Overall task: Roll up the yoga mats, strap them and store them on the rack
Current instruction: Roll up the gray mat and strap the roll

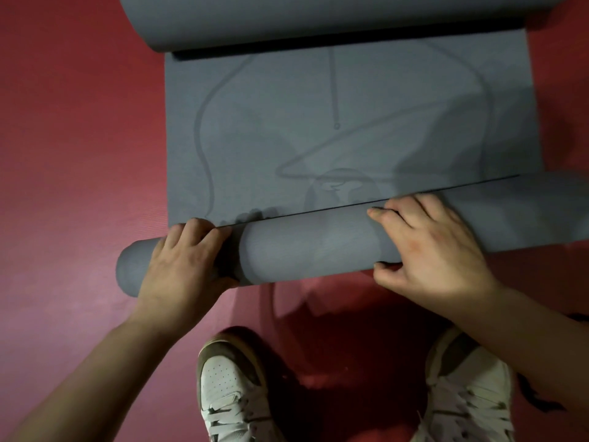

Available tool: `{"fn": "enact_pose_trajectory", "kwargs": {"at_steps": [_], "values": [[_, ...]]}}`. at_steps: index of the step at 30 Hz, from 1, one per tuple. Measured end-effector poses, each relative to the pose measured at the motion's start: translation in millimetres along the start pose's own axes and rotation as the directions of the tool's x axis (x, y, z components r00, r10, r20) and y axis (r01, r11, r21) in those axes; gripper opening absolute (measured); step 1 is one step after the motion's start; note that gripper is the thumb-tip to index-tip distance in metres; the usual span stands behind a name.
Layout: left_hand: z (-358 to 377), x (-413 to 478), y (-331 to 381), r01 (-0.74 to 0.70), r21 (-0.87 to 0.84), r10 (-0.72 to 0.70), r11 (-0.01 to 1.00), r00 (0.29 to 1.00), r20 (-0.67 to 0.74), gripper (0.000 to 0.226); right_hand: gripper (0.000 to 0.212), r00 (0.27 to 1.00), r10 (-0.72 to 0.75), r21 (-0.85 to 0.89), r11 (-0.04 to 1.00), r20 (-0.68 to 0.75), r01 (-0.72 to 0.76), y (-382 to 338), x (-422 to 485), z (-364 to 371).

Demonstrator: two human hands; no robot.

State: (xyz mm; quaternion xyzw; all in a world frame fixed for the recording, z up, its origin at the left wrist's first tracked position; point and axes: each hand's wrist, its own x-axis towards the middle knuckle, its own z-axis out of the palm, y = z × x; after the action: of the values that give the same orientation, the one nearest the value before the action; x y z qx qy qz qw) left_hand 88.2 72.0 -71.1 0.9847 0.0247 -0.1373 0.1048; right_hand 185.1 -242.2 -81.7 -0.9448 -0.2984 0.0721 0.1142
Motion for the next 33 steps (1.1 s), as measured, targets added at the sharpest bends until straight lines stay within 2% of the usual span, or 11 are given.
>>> {"fn": "enact_pose_trajectory", "kwargs": {"at_steps": [6, 11, 17, 20, 22, 23, 26, 29, 30, 33], "values": [[-8, 10, 2, 0.007, 0.016, -0.007, 1.000, 1.000, 0.000, 0.071, 0.056, 1.000, 0.027, -0.001, 1.000, 0.016, -0.027, -1, 2, -4], [-5, 6, 3, 0.059, 0.003, -0.058, 0.998, 0.997, -0.047, 0.064, 0.056, 0.997, 0.070, 0.011, 0.998, -0.023, -0.070, -3, 3, -1], [-6, 9, 4, 0.027, 0.020, -0.025, 0.999, 0.996, -0.084, 0.063, 0.051, 0.998, 0.063, -0.037, 0.997, -0.012, -0.063, -6, 14, -10], [-9, 11, 7, 0.075, -0.019, -0.076, 0.997, 0.988, -0.137, 0.051, 0.040, 0.995, 0.084, -0.025, 0.996, -0.046, -0.085, -8, 14, -9], [-6, 10, 6, 0.080, -0.046, -0.087, 0.996, 0.980, -0.181, 0.039, 0.041, 0.995, 0.080, 0.000, 0.997, -0.067, -0.080, -7, 14, -7], [-3, 9, 5, 0.084, -0.063, -0.094, 0.994, 0.978, -0.185, 0.040, 0.045, 0.996, 0.067, 0.009, 0.998, -0.065, -0.066, -5, 14, -6], [9, 5, 4, 0.064, -0.048, -0.070, 0.997, 0.990, -0.124, 0.068, 0.066, 1.000, 0.020, -0.012, 1.000, 0.014, -0.020, 3, 13, -5], [21, 7, 9, 0.069, 0.122, -0.068, 0.990, 0.998, -0.008, 0.118, 0.093, 0.992, 0.027, -0.076, 0.997, 0.127, -0.017, 5, 15, -2], [24, 10, 11, 0.076, 0.162, -0.079, 0.984, 0.997, 0.009, 0.127, 0.099, 0.989, 0.033, -0.099, 0.995, 0.145, -0.019, 4, 17, -1], [27, 21, 13, 0.113, 0.217, -0.109, 0.970, 0.994, -0.029, 0.127, 0.103, 0.990, 0.023, -0.172, 0.985, 0.138, 0.001, 7, 27, 1]]}}
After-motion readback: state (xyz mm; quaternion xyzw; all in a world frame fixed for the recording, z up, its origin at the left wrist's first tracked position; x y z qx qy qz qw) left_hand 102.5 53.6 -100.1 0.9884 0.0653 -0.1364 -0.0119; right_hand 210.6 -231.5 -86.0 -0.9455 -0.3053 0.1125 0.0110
